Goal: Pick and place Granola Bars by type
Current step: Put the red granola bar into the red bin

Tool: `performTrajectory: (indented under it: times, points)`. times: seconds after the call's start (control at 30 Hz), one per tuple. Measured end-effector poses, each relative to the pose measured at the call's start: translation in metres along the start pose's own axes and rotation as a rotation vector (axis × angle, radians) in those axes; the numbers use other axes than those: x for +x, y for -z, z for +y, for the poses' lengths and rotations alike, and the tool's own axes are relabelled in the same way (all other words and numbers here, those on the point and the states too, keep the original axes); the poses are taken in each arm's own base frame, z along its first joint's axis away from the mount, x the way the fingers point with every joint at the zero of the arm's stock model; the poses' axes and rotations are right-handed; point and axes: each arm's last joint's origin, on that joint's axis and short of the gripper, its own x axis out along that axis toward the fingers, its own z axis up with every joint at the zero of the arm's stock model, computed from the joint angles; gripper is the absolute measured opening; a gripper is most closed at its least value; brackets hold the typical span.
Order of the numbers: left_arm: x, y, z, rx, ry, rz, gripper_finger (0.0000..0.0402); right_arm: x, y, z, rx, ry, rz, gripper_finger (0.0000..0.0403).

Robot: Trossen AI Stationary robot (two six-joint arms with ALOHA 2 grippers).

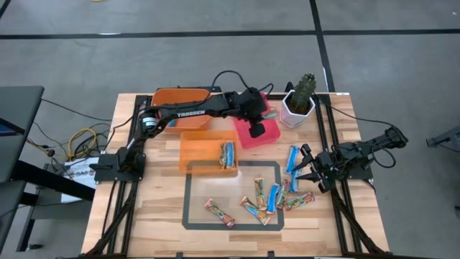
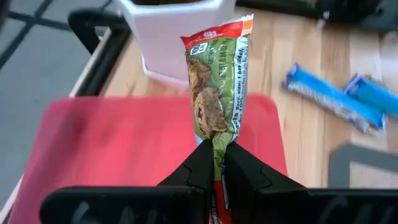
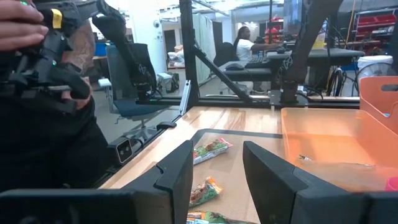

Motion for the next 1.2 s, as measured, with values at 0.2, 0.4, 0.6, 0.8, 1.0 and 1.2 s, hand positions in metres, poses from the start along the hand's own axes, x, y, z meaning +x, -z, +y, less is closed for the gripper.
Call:
performTrajectory:
  times: [0.2,0.4,0.6,0.8,1.0,1.2]
  points:
    - [0.0027,0.0050,0.0003,-0.036,0.022,0.040,0.0023,0.0000,0.0000,0.0000,0.000,0.000,0.000,0.0134]
    - [0.0026,0.0060,0.0002,-0.055,0.023,0.051,0.0023,0.0000,0.0001,0.0000,0.000,0.000,0.000,0.0133]
    - [0.0025,0.0081,-0.0008,-0.065,0.050,0.072,0.0028,0.0000,0.0000,0.0000,0.000,0.000,0.000,0.0134]
    - [0.0024,0.0088,-0.0011,-0.066,0.059,0.080,0.0068,0.0000,0.0001,0.0000,0.000,0.000,0.000,0.0133]
    - [0.0023,0.0096,-0.0020,-0.066,0.076,0.089,0.0118,0.0000,0.0001,0.0000,0.000,0.000,0.000,0.0134]
    - [0.0023,0.0093,-0.0020,-0.053,0.076,0.085,0.0138,0.0000,0.0001,0.0000,0.000,0.000,0.000,0.0133]
